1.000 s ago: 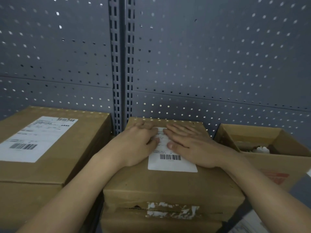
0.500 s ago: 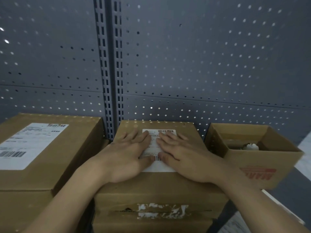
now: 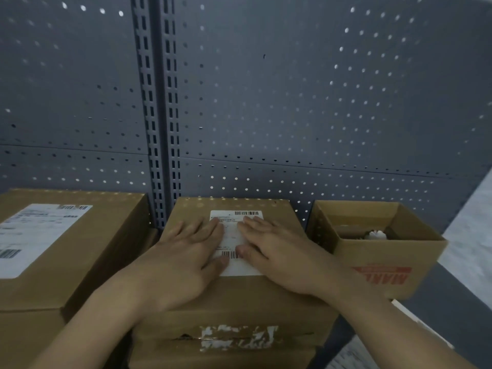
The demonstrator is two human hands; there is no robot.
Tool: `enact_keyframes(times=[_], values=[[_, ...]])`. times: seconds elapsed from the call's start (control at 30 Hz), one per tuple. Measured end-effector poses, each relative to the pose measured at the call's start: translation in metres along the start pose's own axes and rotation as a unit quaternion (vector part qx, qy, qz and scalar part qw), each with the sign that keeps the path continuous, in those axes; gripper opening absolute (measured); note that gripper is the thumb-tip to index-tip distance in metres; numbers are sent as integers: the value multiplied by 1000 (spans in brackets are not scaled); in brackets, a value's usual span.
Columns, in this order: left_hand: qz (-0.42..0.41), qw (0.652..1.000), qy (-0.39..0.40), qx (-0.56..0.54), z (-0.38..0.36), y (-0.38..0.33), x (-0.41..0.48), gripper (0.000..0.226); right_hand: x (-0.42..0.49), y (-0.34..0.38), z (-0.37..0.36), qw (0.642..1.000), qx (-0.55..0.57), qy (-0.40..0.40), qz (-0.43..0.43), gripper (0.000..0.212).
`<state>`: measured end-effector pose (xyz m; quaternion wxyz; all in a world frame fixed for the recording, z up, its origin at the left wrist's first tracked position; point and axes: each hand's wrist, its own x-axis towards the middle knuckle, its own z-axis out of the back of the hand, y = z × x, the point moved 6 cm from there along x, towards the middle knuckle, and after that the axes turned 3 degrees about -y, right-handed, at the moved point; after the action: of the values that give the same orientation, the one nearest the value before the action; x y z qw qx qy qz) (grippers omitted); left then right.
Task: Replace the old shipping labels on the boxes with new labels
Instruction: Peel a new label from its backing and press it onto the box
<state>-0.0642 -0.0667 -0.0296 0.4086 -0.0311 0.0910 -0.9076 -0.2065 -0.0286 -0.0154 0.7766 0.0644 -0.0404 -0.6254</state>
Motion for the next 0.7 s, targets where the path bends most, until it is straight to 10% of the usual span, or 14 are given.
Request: enact_keyframes(times=[0.7], values=[[23, 1000, -18, 2, 4, -1, -19, 67, -24, -1, -3, 996, -27, 17, -88, 62]])
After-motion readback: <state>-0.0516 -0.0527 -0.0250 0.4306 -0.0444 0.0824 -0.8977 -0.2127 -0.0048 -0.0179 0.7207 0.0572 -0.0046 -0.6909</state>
